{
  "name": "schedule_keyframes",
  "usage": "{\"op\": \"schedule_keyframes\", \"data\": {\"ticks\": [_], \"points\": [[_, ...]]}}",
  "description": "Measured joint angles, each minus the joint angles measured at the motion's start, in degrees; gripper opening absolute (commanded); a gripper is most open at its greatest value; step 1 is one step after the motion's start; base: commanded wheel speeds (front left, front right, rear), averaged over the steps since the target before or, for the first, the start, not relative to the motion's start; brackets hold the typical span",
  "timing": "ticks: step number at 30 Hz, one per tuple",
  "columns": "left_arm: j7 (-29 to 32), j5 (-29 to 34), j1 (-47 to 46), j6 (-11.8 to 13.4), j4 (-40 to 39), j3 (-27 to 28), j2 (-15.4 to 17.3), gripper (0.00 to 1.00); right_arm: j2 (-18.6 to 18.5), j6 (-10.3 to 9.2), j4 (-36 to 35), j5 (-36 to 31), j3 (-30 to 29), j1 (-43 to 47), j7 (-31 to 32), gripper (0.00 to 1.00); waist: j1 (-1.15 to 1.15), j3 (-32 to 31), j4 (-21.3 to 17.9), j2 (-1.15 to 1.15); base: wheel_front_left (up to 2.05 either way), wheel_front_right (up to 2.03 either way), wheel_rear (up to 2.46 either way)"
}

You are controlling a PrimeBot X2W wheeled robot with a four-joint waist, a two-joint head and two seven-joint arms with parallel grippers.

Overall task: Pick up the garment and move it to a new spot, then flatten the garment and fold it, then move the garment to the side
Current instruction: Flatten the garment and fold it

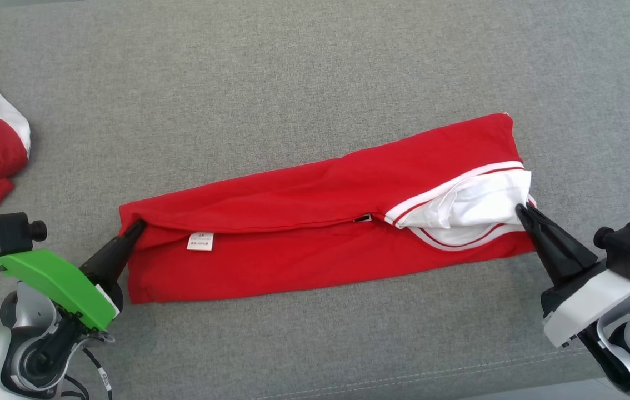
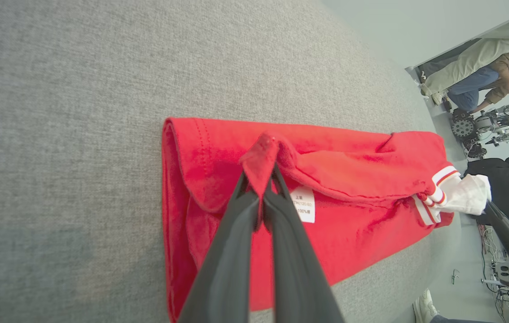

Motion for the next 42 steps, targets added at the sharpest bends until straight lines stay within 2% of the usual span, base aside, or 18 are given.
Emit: {"op": "schedule_keyframes", "data": {"ticks": [6, 7, 9, 10, 11, 12, 13, 15, 22, 28, 31, 32, 34, 42], "points": [[0.78, 0.56, 0.00, 0.00, 0.16, -1.80, -0.05, 0.00, -0.62, 0.00, 0.58, -1.01, 0.96, -0.01, 1.15, 0.00, 0.00, 0.07, 0.19, 0.00, 0.00, 0.00, 0.00], [0.91, 0.57, 0.01, 0.00, 0.21, -2.12, -0.18, 0.05, -0.78, 0.00, 0.63, -1.03, 1.00, -0.04, 1.21, 0.01, 0.00, 0.11, 0.35, 0.00, 0.00, 0.00, 0.00], [0.91, 0.58, 0.03, 0.00, 0.33, -2.16, -0.09, 0.20, -0.70, 0.00, 0.65, -1.33, 1.26, -0.10, 1.69, 0.26, 0.00, 0.17, 0.54, 0.00, 0.00, 0.00, 0.00], [0.93, 0.68, 0.03, 0.00, 0.43, -2.21, -0.03, 0.27, -0.67, 0.00, 0.66, -1.34, 1.38, -0.10, 1.71, 0.46, 0.00, 0.17, 0.62, 0.00, 0.00, 0.00, 0.00], [1.00, 0.82, 0.05, 0.00, 0.55, -2.23, 0.00, 0.35, -0.69, 0.00, 0.69, -1.38, 1.45, -0.10, 1.86, 0.87, 0.00, 0.16, 0.70, 0.00, 0.00, 0.00, 0.00], [1.18, 0.98, 0.10, 0.00, 0.70, -2.29, 0.13, 0.43, -0.69, 0.00, 0.78, -1.44, 1.49, -0.10, 1.92, 1.00, 0.00, 0.13, 0.77, 0.00, 0.00, 0.00, 0.00], [1.41, 1.00, 0.10, 0.00, 1.05, -2.44, 0.26, 0.57, -0.70, 0.00, 1.02, -1.44, 1.49, -0.08, 1.93, 1.00, 0.00, 0.05, 0.85, 0.00, 0.00, 0.00, 0.00], [1.47, 1.86, 0.52, 0.00, 1.74, -2.80, 1.12, 1.00, -1.07, 0.00, 1.25, -1.44, 1.64, 0.13, 2.45, 1.00, 0.00, -0.39, 1.11, 0.00, 0.00, 0.00, 0.00], [2.50, 5.30, 2.87, 0.57, 1.75, -3.60, 4.22, 1.00, -3.68, -0.01, 0.20, -0.55, 0.40, 1.21, 4.24, 1.00, 0.00, -1.28, 1.20, 0.00, 0.00, 0.00, 0.00], [2.30, 8.54, 3.50, 1.14, 0.36, -3.93, 5.27, 1.00, -6.78, -0.01, -2.86, 2.49, -3.05, 1.27, 6.05, 1.00, 0.00, -1.93, 1.05, 0.00, 0.00, 0.00, 0.00], [-0.87, 10.83, 4.10, 2.16, -0.92, -2.83, 5.83, 1.00, -7.92, -0.02, -3.76, 3.70, -5.33, 0.68, 6.82, 1.00, 0.00, -2.57, 1.01, 0.00, 0.00, 0.00, 0.00], [-4.43, 12.60, 4.11, 3.16, -3.33, -1.49, 5.20, 1.00, -8.76, -0.42, -3.54, 5.91, -7.37, -0.39, 7.91, 1.00, 0.00, -3.10, 1.30, 0.00, 0.00, 0.00, 0.00], [-6.41, 14.82, 4.10, 4.05, -4.71, -1.53, 4.31, 1.00, -8.84, -0.42, -2.61, 7.17, -7.53, -1.01, 9.35, 1.00, 0.00, -3.23, 1.83, 0.00, 0.00, 0.00, 0.00], [-14.12, 22.32, 4.00, 6.70, -9.45, -2.78, 1.58, 1.00, -5.56, -0.34, 3.90, 11.16, -6.55, -3.54, 14.32, 1.00, 0.00, -3.04, 5.13, 0.00, 0.00, 0.00, 0.00]]}}
